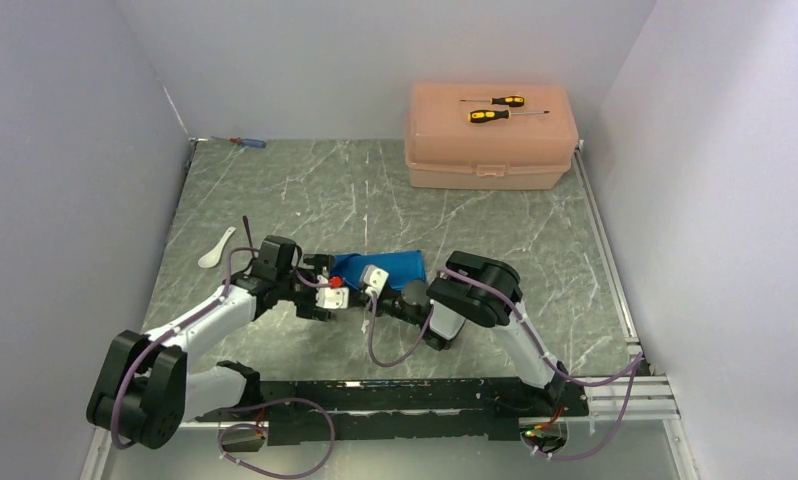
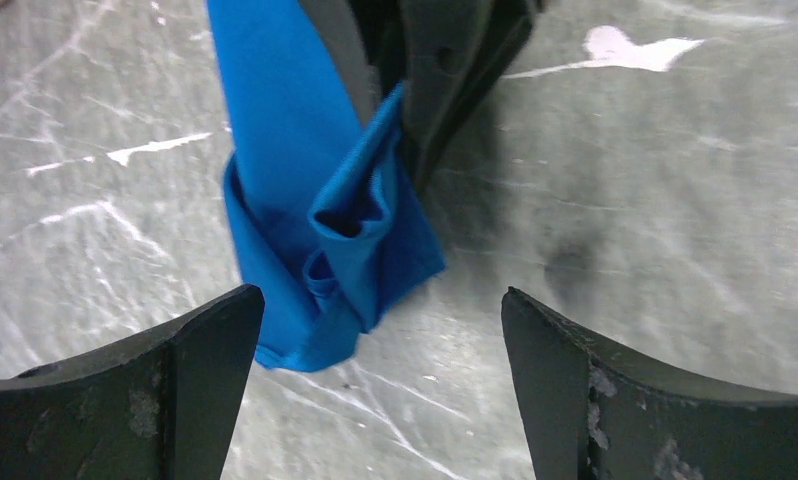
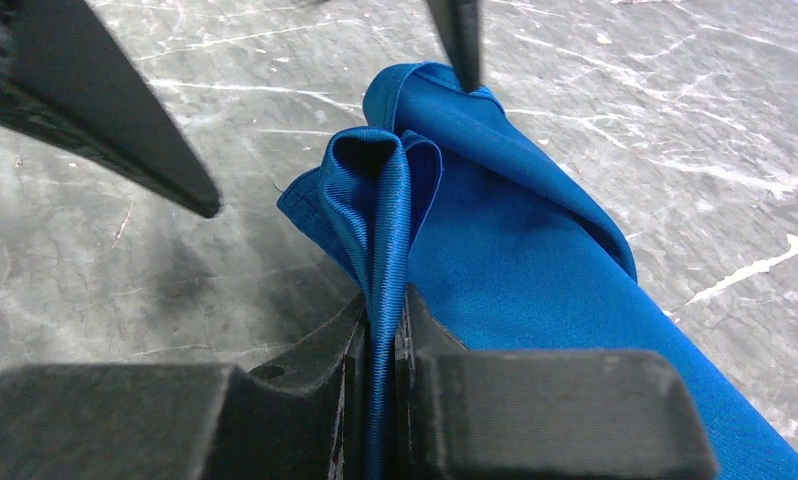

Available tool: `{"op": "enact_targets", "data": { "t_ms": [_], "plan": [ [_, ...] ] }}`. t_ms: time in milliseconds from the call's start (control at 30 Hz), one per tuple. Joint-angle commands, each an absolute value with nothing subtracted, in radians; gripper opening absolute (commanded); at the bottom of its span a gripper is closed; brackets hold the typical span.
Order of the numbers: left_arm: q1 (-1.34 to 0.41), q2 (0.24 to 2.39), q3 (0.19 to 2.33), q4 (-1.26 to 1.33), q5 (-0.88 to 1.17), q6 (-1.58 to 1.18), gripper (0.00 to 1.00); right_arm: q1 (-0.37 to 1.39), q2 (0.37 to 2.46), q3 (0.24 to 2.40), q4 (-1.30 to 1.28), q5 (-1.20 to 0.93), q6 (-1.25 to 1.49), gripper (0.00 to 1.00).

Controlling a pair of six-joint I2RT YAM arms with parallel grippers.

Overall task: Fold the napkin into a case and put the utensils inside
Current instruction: Pass from the right arm to the left

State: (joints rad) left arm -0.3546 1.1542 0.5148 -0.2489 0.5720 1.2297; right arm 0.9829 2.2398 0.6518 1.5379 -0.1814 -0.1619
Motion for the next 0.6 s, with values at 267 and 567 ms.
{"op": "enact_targets", "data": {
  "t_ms": [267,567],
  "plan": [
    [-0.366,1.164,0.493,-0.198,0.732,1.453,0.88,0.980,2.272,0.656,1.692,-0.267,-0.095,0.15],
    [-0.371,1.232,0.475,-0.105,0.690,1.504,0.69,0.960,2.261,0.659,1.664,-0.304,-0.062,0.16]
  ]
}}
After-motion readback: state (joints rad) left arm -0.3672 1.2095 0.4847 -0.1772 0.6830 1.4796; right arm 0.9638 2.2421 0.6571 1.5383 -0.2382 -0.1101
